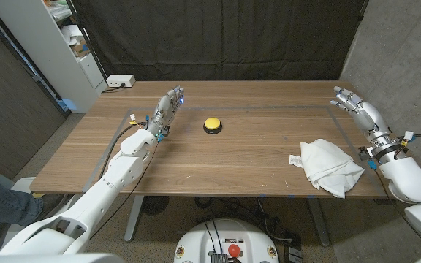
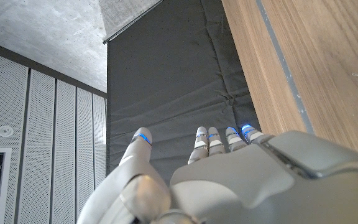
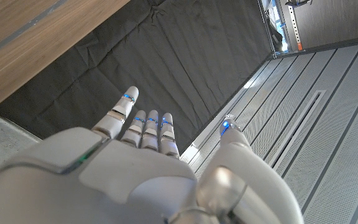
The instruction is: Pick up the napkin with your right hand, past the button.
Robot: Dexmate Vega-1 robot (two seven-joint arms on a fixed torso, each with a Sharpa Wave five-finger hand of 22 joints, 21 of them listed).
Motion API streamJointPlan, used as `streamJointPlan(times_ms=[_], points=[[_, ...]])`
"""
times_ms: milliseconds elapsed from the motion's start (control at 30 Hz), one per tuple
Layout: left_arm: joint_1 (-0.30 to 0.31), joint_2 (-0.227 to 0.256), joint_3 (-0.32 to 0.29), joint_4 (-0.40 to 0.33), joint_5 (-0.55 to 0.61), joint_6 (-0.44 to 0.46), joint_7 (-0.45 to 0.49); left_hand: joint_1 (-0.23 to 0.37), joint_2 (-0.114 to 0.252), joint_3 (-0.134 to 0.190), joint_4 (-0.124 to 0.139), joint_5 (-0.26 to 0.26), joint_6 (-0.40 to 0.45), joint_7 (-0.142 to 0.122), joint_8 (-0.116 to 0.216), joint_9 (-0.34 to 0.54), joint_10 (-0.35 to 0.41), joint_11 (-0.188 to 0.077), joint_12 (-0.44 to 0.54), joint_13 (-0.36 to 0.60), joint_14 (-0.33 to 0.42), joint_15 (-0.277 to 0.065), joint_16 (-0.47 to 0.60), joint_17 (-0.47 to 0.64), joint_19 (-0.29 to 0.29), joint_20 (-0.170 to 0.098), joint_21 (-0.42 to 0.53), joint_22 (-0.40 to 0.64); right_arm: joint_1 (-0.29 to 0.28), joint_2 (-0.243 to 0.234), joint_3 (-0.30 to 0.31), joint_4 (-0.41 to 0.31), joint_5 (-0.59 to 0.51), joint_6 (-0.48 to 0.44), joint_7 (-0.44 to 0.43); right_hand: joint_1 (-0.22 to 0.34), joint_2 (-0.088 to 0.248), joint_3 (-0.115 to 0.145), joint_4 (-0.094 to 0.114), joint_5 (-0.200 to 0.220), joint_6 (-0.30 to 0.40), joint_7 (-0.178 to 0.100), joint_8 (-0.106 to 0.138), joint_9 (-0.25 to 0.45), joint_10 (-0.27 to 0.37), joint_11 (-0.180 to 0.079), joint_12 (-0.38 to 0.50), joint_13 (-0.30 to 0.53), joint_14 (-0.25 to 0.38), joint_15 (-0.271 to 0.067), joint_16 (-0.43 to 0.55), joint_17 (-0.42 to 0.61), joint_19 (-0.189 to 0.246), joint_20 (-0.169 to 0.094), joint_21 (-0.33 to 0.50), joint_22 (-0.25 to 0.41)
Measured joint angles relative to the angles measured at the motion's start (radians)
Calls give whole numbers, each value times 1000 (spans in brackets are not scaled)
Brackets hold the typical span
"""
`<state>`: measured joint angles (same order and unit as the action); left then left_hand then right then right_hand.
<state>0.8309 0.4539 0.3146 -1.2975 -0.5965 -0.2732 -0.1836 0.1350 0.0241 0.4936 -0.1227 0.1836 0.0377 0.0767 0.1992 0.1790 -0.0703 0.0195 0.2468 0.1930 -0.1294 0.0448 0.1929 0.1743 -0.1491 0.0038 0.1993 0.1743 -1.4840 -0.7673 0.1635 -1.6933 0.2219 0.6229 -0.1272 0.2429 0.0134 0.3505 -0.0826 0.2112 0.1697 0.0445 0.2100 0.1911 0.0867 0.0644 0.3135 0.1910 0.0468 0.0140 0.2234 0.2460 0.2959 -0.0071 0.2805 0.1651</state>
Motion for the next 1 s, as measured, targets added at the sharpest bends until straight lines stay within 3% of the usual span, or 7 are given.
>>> streamJointPlan(times_ms=[1000], points=[[-9,-12,-3,29,-7,-18,-15,0,0,-4,-4,0,0,0,-3,0,2,-2,-9,0,0,0,-6,0,0,0,0,4,-14,30,51,35,-250,81,-78,0,0,-4,-4,4,14,-14,0,0,40,-5,-8,0,32,-14,8,-9,36,0,-8,0]])
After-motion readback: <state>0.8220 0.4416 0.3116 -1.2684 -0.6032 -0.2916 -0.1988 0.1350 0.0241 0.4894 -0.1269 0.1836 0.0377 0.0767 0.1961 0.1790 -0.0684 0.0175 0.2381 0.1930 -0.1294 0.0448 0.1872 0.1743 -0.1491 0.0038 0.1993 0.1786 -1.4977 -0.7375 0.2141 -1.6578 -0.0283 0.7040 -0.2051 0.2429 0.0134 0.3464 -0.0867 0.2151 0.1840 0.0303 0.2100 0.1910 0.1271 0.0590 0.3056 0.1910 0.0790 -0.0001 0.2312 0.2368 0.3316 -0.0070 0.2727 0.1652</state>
